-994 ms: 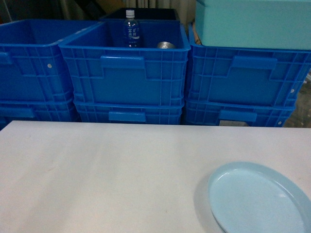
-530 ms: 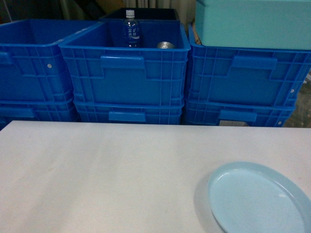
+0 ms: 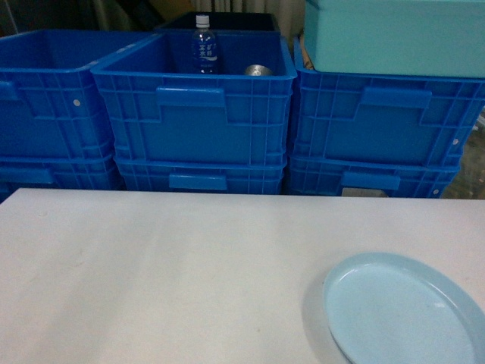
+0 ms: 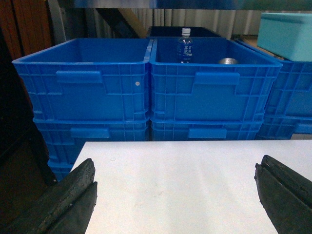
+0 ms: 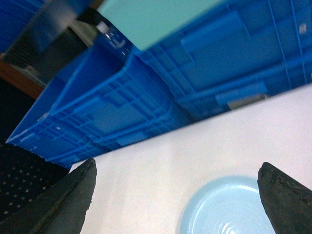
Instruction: Place blue tray on left shelf second layer neatly
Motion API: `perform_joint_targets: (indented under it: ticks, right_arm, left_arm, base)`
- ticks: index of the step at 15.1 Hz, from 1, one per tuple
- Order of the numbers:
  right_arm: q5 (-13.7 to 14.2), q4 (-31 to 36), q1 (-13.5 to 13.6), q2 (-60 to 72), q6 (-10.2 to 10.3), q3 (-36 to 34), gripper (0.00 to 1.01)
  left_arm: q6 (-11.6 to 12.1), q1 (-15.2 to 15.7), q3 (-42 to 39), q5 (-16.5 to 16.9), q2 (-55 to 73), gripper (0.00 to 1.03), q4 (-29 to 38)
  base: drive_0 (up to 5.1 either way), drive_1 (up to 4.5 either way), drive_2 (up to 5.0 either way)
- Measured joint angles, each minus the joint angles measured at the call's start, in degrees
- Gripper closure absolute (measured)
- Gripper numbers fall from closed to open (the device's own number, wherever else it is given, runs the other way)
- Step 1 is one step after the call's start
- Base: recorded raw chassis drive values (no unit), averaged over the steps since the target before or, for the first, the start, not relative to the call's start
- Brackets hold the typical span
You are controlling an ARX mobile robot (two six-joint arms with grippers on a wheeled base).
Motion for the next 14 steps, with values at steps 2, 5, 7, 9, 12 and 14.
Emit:
perform_joint_targets:
  ticks: [2, 5, 7, 9, 12, 14]
  right_arm:
    - [1.05, 1.01, 0.28, 15.67, 5.11, 3.96, 0.03]
    - [4.66, 2.95, 0.87, 25.29, 5.66, 3.96, 0.03]
    - [6.34, 4.79, 0.83, 26.47, 5.07, 2.32, 0.03]
    - [5.95, 5.33, -0.09, 28.0, 4.44, -1.97, 0.03]
    - [5.77, 8.96, -3.06, 31.32, 2.32, -5.16, 0.03]
    - [5.73, 11.43, -3.26, 34.69, 2.19, -6.23, 0.03]
  left_arm:
    - [0.02, 0.0, 0.0, 0.0, -0.02, 0.05, 0.02]
    - [0.02, 0.0, 0.0, 0.0, -0.02, 0.05, 0.02]
    - [0.02, 0.0, 0.0, 0.0, -0.02, 0.05, 0.04]
    - [0.02, 0.0, 0.0, 0.0, -0.02, 0.05, 0.02]
    - [0.02, 0.0, 0.0, 0.0, -0.02, 0.05, 0.04]
    - [0.0, 0.0, 0.0, 0.0, -0.02, 0.05, 0.02]
  base:
    - [0.0, 0.0, 0.0]
    - [0.0, 0.0, 0.0]
    - [0.0, 0.0, 0.0]
    - [0.0, 0.0, 0.0]
    - [0.0, 0.0, 0.0]
    - [0.0, 0.0, 0.0]
